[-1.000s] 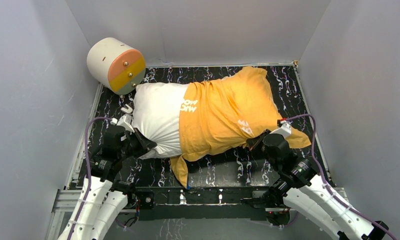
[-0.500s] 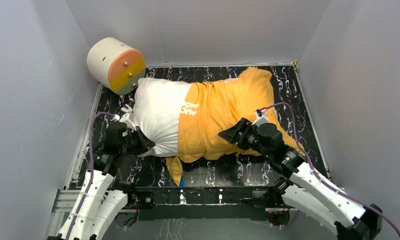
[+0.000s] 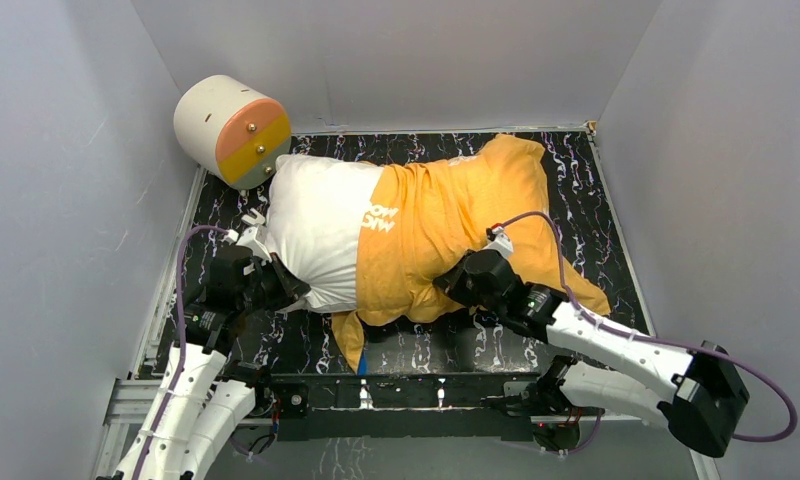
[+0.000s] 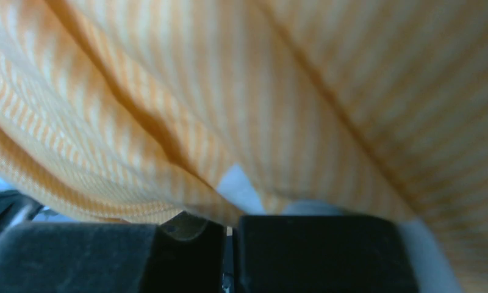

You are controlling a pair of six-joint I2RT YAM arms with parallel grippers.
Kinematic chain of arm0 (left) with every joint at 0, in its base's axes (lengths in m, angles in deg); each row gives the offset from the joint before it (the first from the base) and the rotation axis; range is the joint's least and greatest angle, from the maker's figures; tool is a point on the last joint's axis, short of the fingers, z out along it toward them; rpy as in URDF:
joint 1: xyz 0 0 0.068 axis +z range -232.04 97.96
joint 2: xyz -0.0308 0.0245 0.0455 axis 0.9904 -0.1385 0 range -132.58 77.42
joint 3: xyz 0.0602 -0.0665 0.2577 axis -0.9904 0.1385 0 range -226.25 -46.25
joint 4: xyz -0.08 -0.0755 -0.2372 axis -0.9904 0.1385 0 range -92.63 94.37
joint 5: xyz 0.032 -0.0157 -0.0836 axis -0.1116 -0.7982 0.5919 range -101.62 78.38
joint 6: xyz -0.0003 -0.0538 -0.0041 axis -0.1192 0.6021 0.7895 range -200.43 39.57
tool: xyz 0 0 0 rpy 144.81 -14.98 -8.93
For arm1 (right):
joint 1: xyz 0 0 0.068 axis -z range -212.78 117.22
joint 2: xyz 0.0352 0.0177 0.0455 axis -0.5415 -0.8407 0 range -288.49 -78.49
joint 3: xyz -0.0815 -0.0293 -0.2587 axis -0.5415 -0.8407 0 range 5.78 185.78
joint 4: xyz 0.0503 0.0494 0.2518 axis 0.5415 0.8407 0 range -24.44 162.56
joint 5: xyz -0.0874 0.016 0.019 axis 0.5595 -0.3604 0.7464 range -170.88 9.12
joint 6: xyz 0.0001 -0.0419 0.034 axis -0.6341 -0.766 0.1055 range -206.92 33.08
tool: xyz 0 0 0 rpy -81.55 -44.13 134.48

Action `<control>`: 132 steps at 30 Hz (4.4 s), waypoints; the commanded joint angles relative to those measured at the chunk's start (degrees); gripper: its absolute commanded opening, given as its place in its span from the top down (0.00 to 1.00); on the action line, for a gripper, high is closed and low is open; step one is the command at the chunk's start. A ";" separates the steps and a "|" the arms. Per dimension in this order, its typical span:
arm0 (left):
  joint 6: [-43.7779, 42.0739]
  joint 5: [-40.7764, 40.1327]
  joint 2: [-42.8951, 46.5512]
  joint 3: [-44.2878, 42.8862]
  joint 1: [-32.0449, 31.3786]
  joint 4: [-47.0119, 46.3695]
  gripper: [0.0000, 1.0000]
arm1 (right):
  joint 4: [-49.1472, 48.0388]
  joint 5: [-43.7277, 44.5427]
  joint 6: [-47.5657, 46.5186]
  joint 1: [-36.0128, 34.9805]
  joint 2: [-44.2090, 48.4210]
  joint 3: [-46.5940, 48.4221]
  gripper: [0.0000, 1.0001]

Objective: Remove the pillowcase from the pillow
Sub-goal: Remove the pillow from the pillowcase.

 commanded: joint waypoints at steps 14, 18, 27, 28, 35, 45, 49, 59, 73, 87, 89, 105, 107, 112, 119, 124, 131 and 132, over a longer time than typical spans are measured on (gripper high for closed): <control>-0.07 -4.50 3.68 -0.81 0.36 -2.14 1.00 | 16.92 31.90 -26.56 9.19 1.16 13.31 1.00; -0.29 -3.44 2.82 -0.80 0.36 -2.32 1.00 | 14.89 19.52 -24.85 10.34 2.27 10.96 1.00; -0.74 -0.73 2.07 -0.45 0.36 -3.31 1.00 | -0.08 -19.23 -12.62 10.28 6.63 3.56 0.41; -0.77 -0.61 2.16 -0.45 0.36 -3.30 1.00 | -0.55 -21.35 -11.84 10.25 7.00 3.09 0.38; -0.93 0.17 1.93 -0.27 0.36 -3.82 1.00 | -5.97 -19.71 -9.66 4.28 5.58 -0.68 0.22; -0.95 0.09 2.30 -0.19 0.41 -3.83 1.00 | -32.96 11.16 -8.86 -10.98 -17.09 -1.08 0.14; -0.87 -0.49 2.56 -0.27 0.36 -3.70 1.00 | -31.09 20.73 -9.33 -11.01 -22.73 2.40 0.37; 0.44 -6.04 4.33 -0.91 0.36 -1.52 1.00 | 0.89 44.75 1.61 -10.83 -4.98 -3.31 1.00; 0.31 -6.08 5.14 -1.50 0.36 -0.60 1.00 | 10.25 27.05 -22.61 -6.46 19.94 -2.24 0.82; -0.23 -2.87 7.74 -0.52 0.36 -2.62 1.00 | 6.22 12.29 -40.98 -6.52 3.96 25.35 0.01; -0.41 -2.34 7.95 -0.54 0.36 -2.65 1.00 | 6.71 15.74 -45.08 -6.42 -3.70 31.47 0.01; -7.22 -1.56 8.64 -9.99 0.36 0.46 0.08 | -17.63 2.61 -30.91 -2.13 -29.77 2.23 0.28; -9.05 -0.81 4.90 -15.17 0.36 -1.62 0.05 | -23.96 -1.46 -26.51 -2.07 -31.39 -3.31 0.29; -11.22 6.58 -12.96 -23.47 0.32 -7.89 0.02 | -32.05 -9.57 -19.67 -2.93 -38.44 -8.32 0.28; -16.78 0.92 -39.49 -26.59 -1.26 -8.21 0.02 | -36.13 -8.24 -20.64 -5.12 -39.25 -9.90 0.23; -15.43 -0.66 -45.74 -22.03 -4.64 -8.24 0.10 | -35.66 -2.36 -25.36 -5.12 -29.28 -10.27 0.14; -18.96 0.84 -43.29 -17.81 -6.85 -7.87 1.00 | -18.78 14.39 -41.67 -4.75 -13.37 4.43 0.02; -19.64 2.86 -43.56 -17.33 -6.93 -7.48 1.00 | -17.32 17.82 -43.56 -4.46 -12.81 7.10 0.02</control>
